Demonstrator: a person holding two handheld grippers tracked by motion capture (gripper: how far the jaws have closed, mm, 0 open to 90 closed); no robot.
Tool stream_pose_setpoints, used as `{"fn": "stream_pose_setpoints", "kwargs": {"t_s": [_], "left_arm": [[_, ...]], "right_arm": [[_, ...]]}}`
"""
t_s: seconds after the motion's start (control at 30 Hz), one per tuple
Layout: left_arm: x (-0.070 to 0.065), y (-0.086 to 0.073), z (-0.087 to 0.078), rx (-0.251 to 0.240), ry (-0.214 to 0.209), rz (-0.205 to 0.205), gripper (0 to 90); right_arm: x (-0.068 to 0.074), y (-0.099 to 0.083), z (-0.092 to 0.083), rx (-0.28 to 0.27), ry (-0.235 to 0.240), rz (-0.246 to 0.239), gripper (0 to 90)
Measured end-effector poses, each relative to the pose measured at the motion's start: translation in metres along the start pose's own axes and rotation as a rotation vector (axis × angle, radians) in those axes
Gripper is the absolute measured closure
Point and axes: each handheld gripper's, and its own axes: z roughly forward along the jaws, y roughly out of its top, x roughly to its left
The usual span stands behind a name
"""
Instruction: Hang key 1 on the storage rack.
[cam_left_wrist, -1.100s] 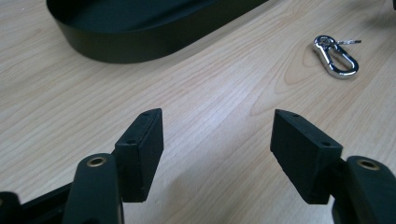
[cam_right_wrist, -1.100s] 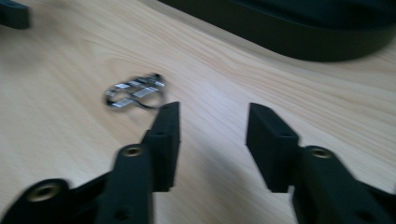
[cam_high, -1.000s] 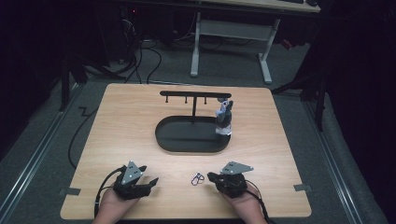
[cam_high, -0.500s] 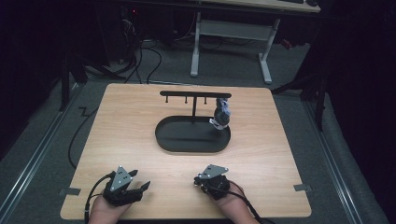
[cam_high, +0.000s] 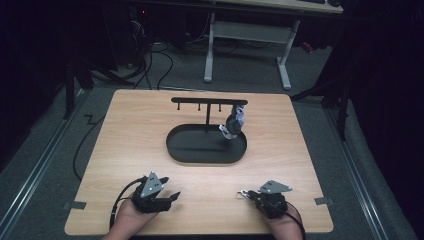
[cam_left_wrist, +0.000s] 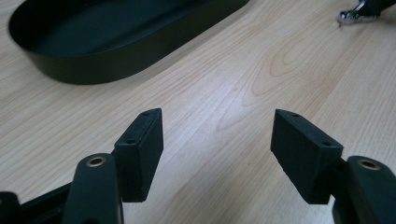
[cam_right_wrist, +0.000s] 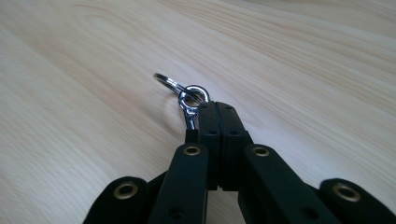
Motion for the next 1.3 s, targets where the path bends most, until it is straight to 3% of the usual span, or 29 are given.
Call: {"fn": "stream_pose_setpoints", "kwargs": {"t_s": [0.13,0.37,0.43,1.07,1.2,1.3], "left_arm": [[-0.002,0.004,0.005,0.003,-0.013,0.015,35.2],[0.001,0.002,0.003,-0.002,-0.004,0.004,35.2],[0.003,0.0,0.001,0.0,0.002,-0.007,35.2],[0.008,-0.006,-0.009,-0.001,0.025,-0.027,35.2],[0.007,-0.005,-0.008,-0.002,0.023,-0.025,35.4],[0.006,-0.005,-0.006,0.002,0.02,-0.021,35.4]], "right_arm": [[-0.016,-0.013,-0.013,0.002,-0.058,0.062,90.0],[-0.018,-0.013,-0.013,0.001,-0.072,0.068,90.0],[-0.015,-0.009,-0.015,-0.023,-0.064,0.065,90.0],[-0.015,0.0,-0.016,-0.052,-0.036,0.086,85.6],[-0.011,-0.006,-0.024,-0.049,0.004,0.101,87.6],[-0.007,-0.008,-0.025,-0.031,0.021,0.085,90.0]]}}
